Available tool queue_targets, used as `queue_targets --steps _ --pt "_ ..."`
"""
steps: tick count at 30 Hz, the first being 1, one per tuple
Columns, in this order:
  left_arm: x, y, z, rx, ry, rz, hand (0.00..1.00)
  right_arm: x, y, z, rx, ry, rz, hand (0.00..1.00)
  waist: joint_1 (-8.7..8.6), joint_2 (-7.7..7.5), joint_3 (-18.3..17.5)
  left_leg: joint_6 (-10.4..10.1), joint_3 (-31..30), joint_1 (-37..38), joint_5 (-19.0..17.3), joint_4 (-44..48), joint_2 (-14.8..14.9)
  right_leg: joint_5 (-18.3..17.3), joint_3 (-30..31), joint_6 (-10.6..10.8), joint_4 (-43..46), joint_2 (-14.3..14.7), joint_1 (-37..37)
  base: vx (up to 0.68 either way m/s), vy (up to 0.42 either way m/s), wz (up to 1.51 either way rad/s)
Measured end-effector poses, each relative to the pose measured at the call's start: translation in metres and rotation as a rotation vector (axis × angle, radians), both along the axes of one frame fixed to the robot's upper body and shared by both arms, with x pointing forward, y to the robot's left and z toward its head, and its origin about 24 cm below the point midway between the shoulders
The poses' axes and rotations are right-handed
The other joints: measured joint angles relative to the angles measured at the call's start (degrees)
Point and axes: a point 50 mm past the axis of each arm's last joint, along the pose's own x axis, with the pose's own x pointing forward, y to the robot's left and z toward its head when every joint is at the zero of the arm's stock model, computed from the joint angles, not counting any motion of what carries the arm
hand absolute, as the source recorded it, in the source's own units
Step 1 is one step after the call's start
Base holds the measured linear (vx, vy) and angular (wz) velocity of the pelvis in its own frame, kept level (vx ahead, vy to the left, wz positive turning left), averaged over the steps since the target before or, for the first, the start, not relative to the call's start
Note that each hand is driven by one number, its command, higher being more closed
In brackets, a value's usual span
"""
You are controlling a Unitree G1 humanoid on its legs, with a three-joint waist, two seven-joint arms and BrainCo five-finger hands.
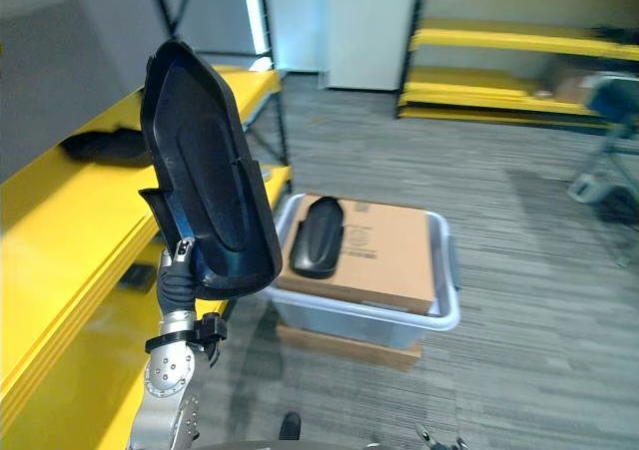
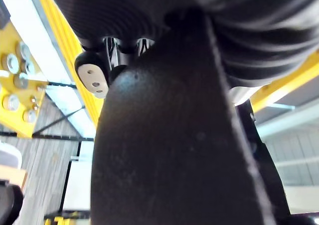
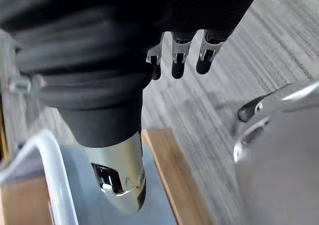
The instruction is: Walk over and take plastic housings, then place them on the shelf
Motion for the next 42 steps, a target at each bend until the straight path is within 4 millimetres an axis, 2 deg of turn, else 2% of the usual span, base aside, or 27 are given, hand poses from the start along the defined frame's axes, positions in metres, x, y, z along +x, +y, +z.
queue_targets --steps 1,2,3,4,5,8,10,11,13,14,15,17,19,22,24,25,27,28,29,30,32,34,40,42 --pt "0.0 0.002 0.0 -0.006 0.0 0.012 1.0 0.009 0.003 0.002 0.001 -0.022 0.028 0.0 0.12 -0.75 0.01 1.1 4.57 -0.81 -0.76 -0.21 0.64 -0.76 -2.98 0.44 0.89 -1.35 0.81 0.0 -0.017 1.27" --pt "0.0 0.001 0.001 -0.021 -0.006 0.01 1.0 0.017 0.006 0.004 0.0 -0.042 0.054 0.0 0.36 -0.72 0.14 2.13 8.64 -0.93 -1.48 -0.11 1.66 -0.7 -5.69 0.61 0.31 -1.74 1.85 0.03 0.021 1.54" --pt "0.001 -0.001 0.004 -0.027 -0.018 -0.001 1.0 0.025 0.007 0.006 -0.003 -0.068 0.069 0.0 0.43 -0.94 0.66 2.32 15.22 -1.49 -1.62 0.32 3.71 -0.41 -8.6 1.03 -0.74 -2.71 3.3 0.07 0.026 1.23" --pt "0.001 -0.003 0.005 -0.028 -0.022 -0.009 1.0 0.028 0.008 0.007 -0.004 -0.074 0.073 0.0 0.63 -1.06 0.75 2.32 18.73 -1.9 -1.62 1.17 5.11 -0.39 -9.98 1.07 -0.87 -2.93 3.66 0.09 0.049 1.21" --pt "0.001 -0.006 0.006 -0.033 -0.031 -0.023 1.0 0.031 0.007 0.008 -0.007 -0.083 0.079 0.0 1.21 -0.31 0.57 2.8 25.58 -1.85 -2.32 2.26 6.99 -0.55 -12.77 1.42 -0.87 -3.01 5.2 0.09 0.019 1.03" --pt "0.002 -0.009 0.008 -0.041 -0.054 -0.039 1.0 0.04 0.009 0.011 -0.016 -0.102 0.125 0.0 1.51 -0.82 0.62 3.12 31.13 -2.23 -4.28 3.31 6.64 0.84 -17.68 3.23 -5.78 -3.76 8.53 0.12 0.058 0.79" --pt "0.007 -0.014 0.007 -0.042 -0.059 -0.062 1.0 0.045 0.012 0.01 -0.007 -0.104 0.149 0.0 1.64 -1.0 0.53 3.97 30.45 -2.81 -4.87 3.36 4.62 0.99 -17.92 3.1 -7.35 -4.15 9.14 0.15 0.119 0.52" --pt "0.01 -0.017 0.005 -0.04 -0.049 -0.082 1.0 0.046 0.014 0.009 -0.001 -0.096 0.165 0.0 1.62 -1.67 0.64 4.59 30.13 -2.84 -6.05 4.43 3.28 0.84 -17.76 1.9 -6.9 -5.15 9.53 0.19 0.111 0.33" --pt "0.012 -0.022 -0.002 -0.034 -0.018 -0.112 1.0 0.048 0.017 0.009 -0.004 -0.091 0.191 0.0 1.36 -2.02 1.17 5.52 28.67 -2.91 -9.28 8.51 2.97 1.62 -15.38 -1.98 0.87 -7.76 9.16 0.21 0.126 0.31" --pt "0.013 -0.026 -0.005 -0.027 -0.001 -0.139 1.0 0.045 0.019 0.008 -0.001 -0.08 0.196 0.0 1.25 -1.78 1.06 5.15 27.39 -1.81 -11.61 10.32 3.25 1.48 -8.14 -6.89 9.34 -8.79 5.91 0.22 0.122 0.37" --pt "0.015 -0.029 -0.006 -0.01 0.004 -0.158 1.0 0.044 0.022 0.007 0.005 -0.077 0.209 0.0 1.16 -2.42 1.21 4.64 26.13 0.0 -12.42 10.07 3.18 -1.06 1.31 -5.16 13.66 -6.53 2.47 0.23 0.099 0.36" --pt "0.017 -0.029 -0.006 -0.002 0.005 -0.161 1.0 0.046 0.024 0.007 0.003 -0.08 0.232 0.0 1.23 -2.95 1.19 4.3 24.72 2.66 -12.72 8.44 2.99 -4.2 9.9 -3.88 14.61 -2.24 -1.68 0.25 0.053 0.36" --pt "0.02 -0.03 -0.007 0.001 0.008 -0.164 1.0 0.047 0.027 0.008 0.005 -0.083 0.244 0.0 1.16 -2.98 1.31 4.07 23.13 5.25 -12.85 7.24 2.87 -5.38 13.58 -3.4 13.34 1.05 -5.59 0.22 0.024 0.47" --pt "0.021 -0.032 -0.006 -0.004 0.003 -0.158 1.0 0.044 0.032 0.007 0.008 -0.076 0.281 0.0 -0.16 -3.07 1.34 2.84 17.72 8.15 -14.06 7.85 2.39 -5.0 21.64 -2.63 9.52 6.15 -11.22 0.2 -0.038 0.89" --pt "0.021 -0.033 -0.005 -0.002 0.0 -0.159 1.0 0.04 0.03 0.009 -0.002 -0.084 0.277 0.0 -0.19 -3.72 1.0 1.8 14.47 8.35 -14.92 8.29 1.15 -4.02 25.95 -1.91 7.46 6.92 -13.3 0.19 -0.141 1.21" --pt "0.022 -0.036 -0.003 0.003 -0.007 -0.165 1.0 0.033 0.031 0.008 0.001 -0.073 0.277 0.0 -0.07 -4.87 0.47 1.54 11.23 8.15 -16.0 9.28 -0.11 -2.93 26.52 -1.34 5.7 6.34 -13.51 0.22 -0.226 1.27" --pt "0.021 -0.038 -0.003 0.001 -0.008 -0.167 1.0 0.027 0.031 0.006 0.005 -0.059 0.278 0.0 0.62 -5.86 0.03 0.6 9.62 8.09 -17.12 10.48 -0.44 -0.8 25.15 -2.12 4.04 5.8 -12.67 0.22 -0.238 0.82" --pt "0.021 -0.04 -0.003 -0.001 -0.008 -0.174 1.0 0.025 0.031 0.006 0.006 -0.055 0.277 0.0 0.68 -5.94 -0.07 -0.18 7.76 7.93 -18.11 11.83 -0.21 2.09 23.2 -2.26 3.47 5.78 -11.39 0.21 -0.235 0.79" --pt "0.021 -0.043 -0.003 -0.005 -0.01 -0.185 1.0 0.026 0.033 0.006 0.011 -0.06 0.274 0.0 0.82 -5.68 -0.41 -1.13 6.06 7.84 -18.93 12.38 0.92 2.1 20.25 -2.93 3.17 6.22 -10.26 0.28 -0.35 0.94" --pt "0.021 -0.047 -0.001 -0.009 -0.02 -0.2 1.0 0.027 0.033 0.006 0.01 -0.065 0.275 0.0 0.65 -5.17 -0.47 -1.35 6.99 7.35 -19.06 12.17 3.02 1.86 18.02 -3.73 2.56 6.78 -9.73 0.21 -0.289 0.76" --pt "0.02 -0.053 -0.001 -0.015 -0.022 -0.231 1.0 0.034 0.033 0.008 0.007 -0.083 0.278 0.0 0.21 -4.51 -0.82 -3.5 8.64 7.02 -16.99 10.58 5.46 1.83 14.87 -4.52 2.27 6.93 -9.55 0.2 -0.285 0.73" --pt "0.02 -0.058 -0.004 -0.02 -0.007 -0.252 1.0 0.035 0.03 0.009 0.004 -0.09 0.262 0.0 0.03 -4.46 -0.84 -4.08 8.51 8.77 -14.85 7.17 5.64 1.78 13.37 -4.68 1.51 6.93 -8.02 0.16 -0.15 0.54" --pt "0.02 -0.062 -0.008 -0.014 0.008 -0.267 1.0 0.034 0.027 0.01 0.001 -0.098 0.256 0.0 0.19 -4.94 -1.69 -4.77 9.18 11.82 -12.4 2.9 5.6 2.14 12.32 -5.33 -2.61 7.25 -4.4 0.08 -0.026 0.13" --pt "0.02 -0.062 -0.008 -0.004 0.008 -0.267 1.0 0.033 0.026 0.01 -0.001 -0.095 0.25 0.0 0.11 -5.09 -1.9 -4.81 9.89 12.81 -11.22 1.16 5.68 3.6 12.5 -5.57 -4.82 7.65 -3.4 0.0 0.006 -0.05"
